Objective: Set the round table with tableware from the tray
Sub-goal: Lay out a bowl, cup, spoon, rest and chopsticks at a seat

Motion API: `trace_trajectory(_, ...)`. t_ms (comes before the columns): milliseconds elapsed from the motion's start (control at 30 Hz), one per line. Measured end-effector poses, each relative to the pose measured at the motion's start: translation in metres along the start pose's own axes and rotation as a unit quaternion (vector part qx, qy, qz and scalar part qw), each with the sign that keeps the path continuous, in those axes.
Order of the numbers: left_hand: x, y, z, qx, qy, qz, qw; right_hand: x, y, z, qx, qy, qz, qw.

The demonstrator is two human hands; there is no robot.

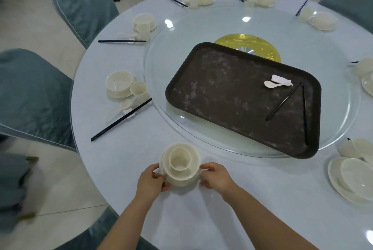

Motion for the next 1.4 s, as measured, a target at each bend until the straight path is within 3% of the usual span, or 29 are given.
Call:
trace_trajectory(233, 0.006, 0.007, 0.008, 0.025, -0.036, -0.007, 0.999, 0.004, -0.004, -0.009, -0.017, -0.003, 0.007, 1.000)
trace_trajectory(433, 0.007, 0.003, 0.022, 0.106, -0.091, -0.016, 0.990, 0.003, 0.026, -0.010, -0.097, -0.076, 0.136, 0.983)
trace_trajectory(567, 0.001, -0.024, 0.035, 0.134, -0.151, -0.079, 0.976, 0.002, 0.045, -0.036, -0.115, -0.028, 0.157, 0.981)
trace_trajectory(733, -0.005, -0.056, 0.028, 0.186, -0.119, -0.140, 0.965, 0.001, 0.048, -0.063, -0.206, 0.032, 0.128, 0.970)
trace_trajectory(833, -0.003, -0.064, 0.021, 0.232, -0.066, -0.125, 0.962, 0.000, 0.046, -0.063, -0.185, 0.043, 0.115, 0.975)
trace_trajectory(967, -0.013, -0.076, 0.014, 0.195, -0.026, -0.123, 0.973, -0.009, 0.055, -0.062, -0.099, 0.073, 0.116, 0.986)
trace_trajectory(1200, -0.030, -0.113, -0.023, 0.103, 0.037, -0.135, 0.985, -0.021, 0.069, 0.003, 0.022, 0.018, 0.124, 0.992)
trace_trajectory(1400, -0.041, -0.117, -0.087, 0.172, 0.129, -0.138, 0.967, -0.018, 0.038, 0.054, 0.013, -0.022, 0.070, 0.997)
Point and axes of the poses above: each hand's wrist, its own x-axis towards the middle knuckle, its own z-axis out of the back of the hand, y = z × x, the point moved 7 cm from there along x, towards the middle knuckle, and after that the axes turned 13 degrees about x, right-handed, at the moved point
